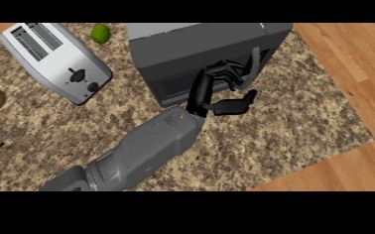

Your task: Pick up the milk, place it into the microwave and close the microwave

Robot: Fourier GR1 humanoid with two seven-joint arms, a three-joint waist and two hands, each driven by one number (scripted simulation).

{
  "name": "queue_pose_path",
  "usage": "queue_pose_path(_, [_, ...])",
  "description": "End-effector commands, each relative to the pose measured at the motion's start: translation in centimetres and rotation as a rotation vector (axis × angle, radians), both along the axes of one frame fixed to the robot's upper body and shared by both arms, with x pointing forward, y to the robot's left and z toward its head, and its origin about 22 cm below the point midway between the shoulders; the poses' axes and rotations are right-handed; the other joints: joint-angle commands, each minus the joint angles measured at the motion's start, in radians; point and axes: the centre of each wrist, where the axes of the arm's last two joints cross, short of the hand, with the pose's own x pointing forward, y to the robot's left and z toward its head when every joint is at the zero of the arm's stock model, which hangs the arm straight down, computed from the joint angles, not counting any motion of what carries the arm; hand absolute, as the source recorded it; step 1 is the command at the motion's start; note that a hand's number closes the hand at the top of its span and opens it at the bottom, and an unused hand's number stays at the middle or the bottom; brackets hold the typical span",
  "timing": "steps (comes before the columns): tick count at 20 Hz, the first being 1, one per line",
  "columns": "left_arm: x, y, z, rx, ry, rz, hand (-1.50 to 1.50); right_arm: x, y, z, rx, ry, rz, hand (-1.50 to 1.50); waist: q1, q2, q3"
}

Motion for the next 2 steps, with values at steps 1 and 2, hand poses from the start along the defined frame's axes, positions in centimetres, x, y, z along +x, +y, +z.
queue_pose_path(1, [1.24,3.69,-3.61,0.048,0.151,0.241,-1.50,-0.61,-0.15,0.23,-0.005,0.008,-0.002,-1.50,0.019,0.005,-0.001])
queue_pose_path(2, [1.42,3.74,-3.51,0.050,0.138,0.246,-1.50,-0.63,-0.06,0.53,-0.003,0.002,-0.005,-1.50,0.038,0.003,-0.002])
